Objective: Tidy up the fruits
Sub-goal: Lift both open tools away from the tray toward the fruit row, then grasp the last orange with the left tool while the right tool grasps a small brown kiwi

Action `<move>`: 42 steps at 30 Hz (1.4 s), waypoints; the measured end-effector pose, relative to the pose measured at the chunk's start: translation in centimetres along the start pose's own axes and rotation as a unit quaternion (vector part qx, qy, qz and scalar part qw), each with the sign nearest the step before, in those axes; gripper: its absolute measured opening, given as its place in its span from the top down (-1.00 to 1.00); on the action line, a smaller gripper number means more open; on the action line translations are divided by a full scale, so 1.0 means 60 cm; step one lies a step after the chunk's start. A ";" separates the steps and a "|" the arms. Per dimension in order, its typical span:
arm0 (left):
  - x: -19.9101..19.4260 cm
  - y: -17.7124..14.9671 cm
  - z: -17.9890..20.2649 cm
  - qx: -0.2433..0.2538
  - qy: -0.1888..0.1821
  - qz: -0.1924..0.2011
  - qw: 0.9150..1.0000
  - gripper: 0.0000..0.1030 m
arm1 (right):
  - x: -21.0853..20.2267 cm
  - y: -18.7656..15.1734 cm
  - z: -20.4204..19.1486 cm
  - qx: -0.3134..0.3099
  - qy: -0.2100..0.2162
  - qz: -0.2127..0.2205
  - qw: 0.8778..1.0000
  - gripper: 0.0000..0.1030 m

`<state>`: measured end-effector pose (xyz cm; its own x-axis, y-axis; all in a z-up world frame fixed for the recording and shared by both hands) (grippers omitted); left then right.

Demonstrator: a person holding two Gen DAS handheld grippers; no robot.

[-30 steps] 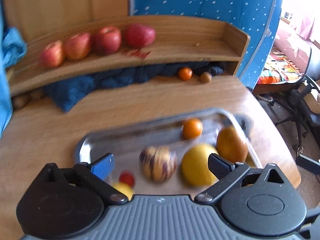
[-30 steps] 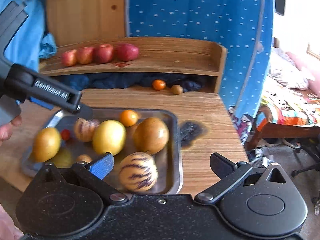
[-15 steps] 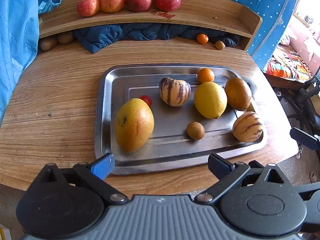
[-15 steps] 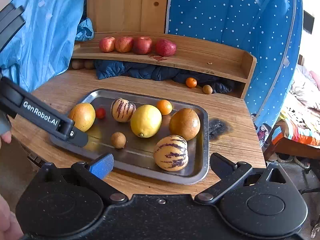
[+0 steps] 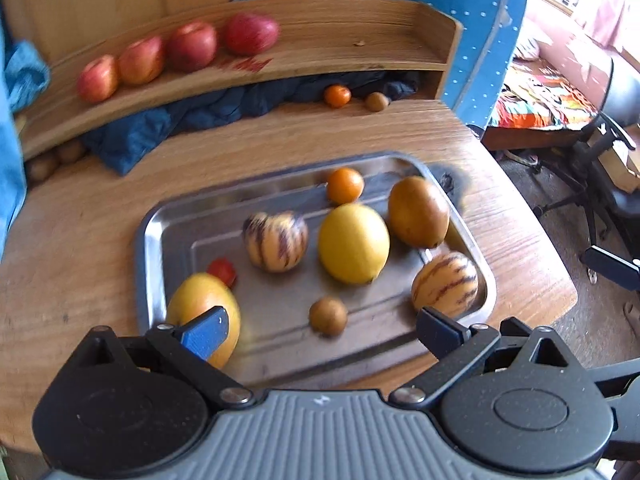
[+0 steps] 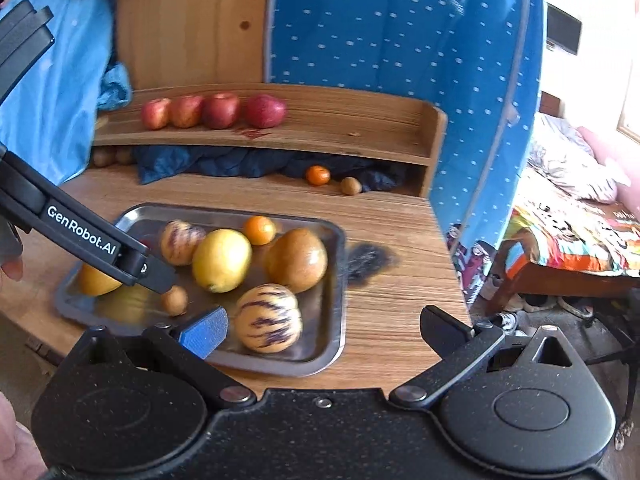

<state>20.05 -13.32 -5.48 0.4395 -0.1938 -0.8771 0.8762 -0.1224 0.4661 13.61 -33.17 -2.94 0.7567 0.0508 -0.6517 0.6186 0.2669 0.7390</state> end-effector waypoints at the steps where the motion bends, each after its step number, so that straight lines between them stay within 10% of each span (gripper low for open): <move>1: 0.005 0.007 0.004 0.003 0.000 -0.001 1.000 -0.98 | 0.006 0.002 0.007 0.003 -0.003 -0.002 1.000 -0.98; 29: 0.228 0.311 0.004 0.012 0.004 -0.007 1.000 -0.99 | 0.289 0.125 0.121 0.039 -0.032 -0.062 0.997 -0.98; 42: 0.315 0.344 0.038 -0.015 -0.048 0.003 0.999 -0.98 | 0.361 0.143 0.125 0.034 -0.036 -0.097 0.994 -0.98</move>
<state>45.97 -21.73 -12.18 0.4254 -0.2870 -0.8583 0.8797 -0.0913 0.4666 36.91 -37.01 -9.42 0.6332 -0.0641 -0.7713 0.7654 0.1995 0.6118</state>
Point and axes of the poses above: each gripper's, at about its wrist camera, not at the fingertips, and x roughly the way its jaws point, z to its right, y to its top, the point moved 3 cm from there along x, roughly the way its jaws point, and after that the axes turned 7 degrees about -x, right-handed, at the moved point
